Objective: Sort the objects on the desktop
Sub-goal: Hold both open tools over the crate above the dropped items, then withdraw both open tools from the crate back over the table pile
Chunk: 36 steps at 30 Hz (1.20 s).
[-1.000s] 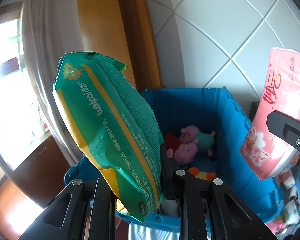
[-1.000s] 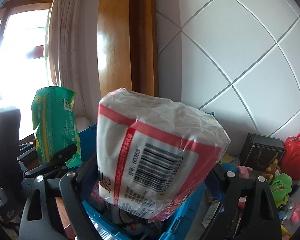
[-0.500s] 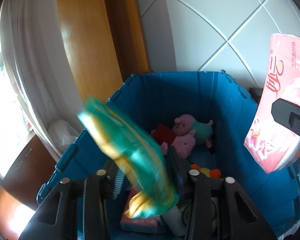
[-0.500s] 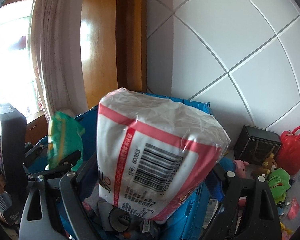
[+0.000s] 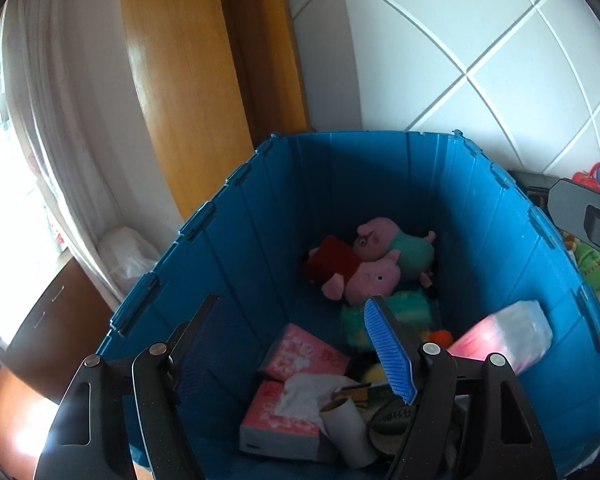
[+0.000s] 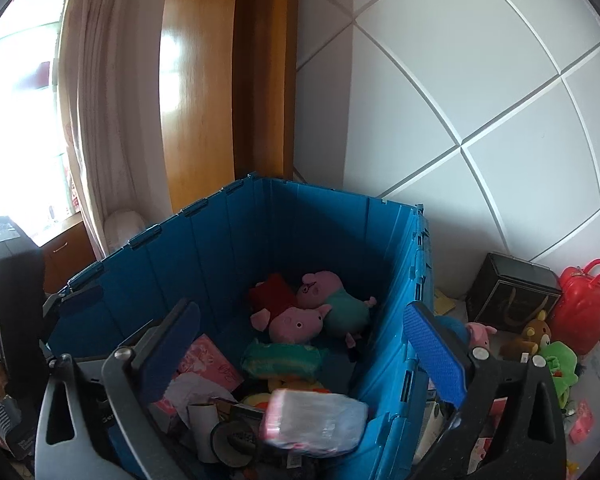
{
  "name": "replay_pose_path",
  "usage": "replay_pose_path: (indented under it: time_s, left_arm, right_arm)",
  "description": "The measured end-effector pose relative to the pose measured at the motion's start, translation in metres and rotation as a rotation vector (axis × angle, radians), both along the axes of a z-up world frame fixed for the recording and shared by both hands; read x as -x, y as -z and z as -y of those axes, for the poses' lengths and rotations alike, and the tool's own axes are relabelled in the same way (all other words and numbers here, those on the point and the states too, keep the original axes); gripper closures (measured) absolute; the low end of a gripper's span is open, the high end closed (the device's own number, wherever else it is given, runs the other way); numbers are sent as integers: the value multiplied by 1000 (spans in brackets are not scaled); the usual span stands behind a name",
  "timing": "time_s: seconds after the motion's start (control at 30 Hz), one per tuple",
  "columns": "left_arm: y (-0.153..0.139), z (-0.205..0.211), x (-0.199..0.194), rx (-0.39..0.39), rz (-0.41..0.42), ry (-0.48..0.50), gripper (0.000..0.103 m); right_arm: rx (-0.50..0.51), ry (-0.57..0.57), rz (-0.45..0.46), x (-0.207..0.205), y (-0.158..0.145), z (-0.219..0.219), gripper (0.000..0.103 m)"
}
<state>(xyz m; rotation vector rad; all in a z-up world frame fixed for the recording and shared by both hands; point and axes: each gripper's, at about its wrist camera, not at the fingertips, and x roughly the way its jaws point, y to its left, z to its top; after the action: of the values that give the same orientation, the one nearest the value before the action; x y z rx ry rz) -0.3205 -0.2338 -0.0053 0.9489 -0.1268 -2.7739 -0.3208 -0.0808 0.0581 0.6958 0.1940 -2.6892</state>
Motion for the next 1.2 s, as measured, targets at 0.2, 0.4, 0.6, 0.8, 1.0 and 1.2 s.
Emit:
replay_pose_path:
  time_s: [0.2, 0.4, 0.6, 0.8, 1.0, 1.2]
  left_arm:
    - [-1, 0, -10, -7, -6, 4, 30]
    - [-5, 0, -23, -24, -19, 7, 29]
    - [-10, -4, -40, -37, -34, 18, 29]
    - [-14, -13, -61, -46, -48, 44, 29]
    - [-18, -27, -83, -59, -62, 63, 29]
    - [-26, -59, -112, -59, -77, 66, 29]
  right_arm:
    - [-7, 12, 14, -3, 3, -2, 0]
    - [-21, 18, 10, -16, 1, -3, 0]
    - [-42, 32, 4, -33, 0, -5, 0]
    - [-54, 58, -6, -58, -2, -11, 0]
    - [-63, 77, -7, -83, -2, -26, 0]
    - [-44, 92, -15, -112, -4, -62, 0]
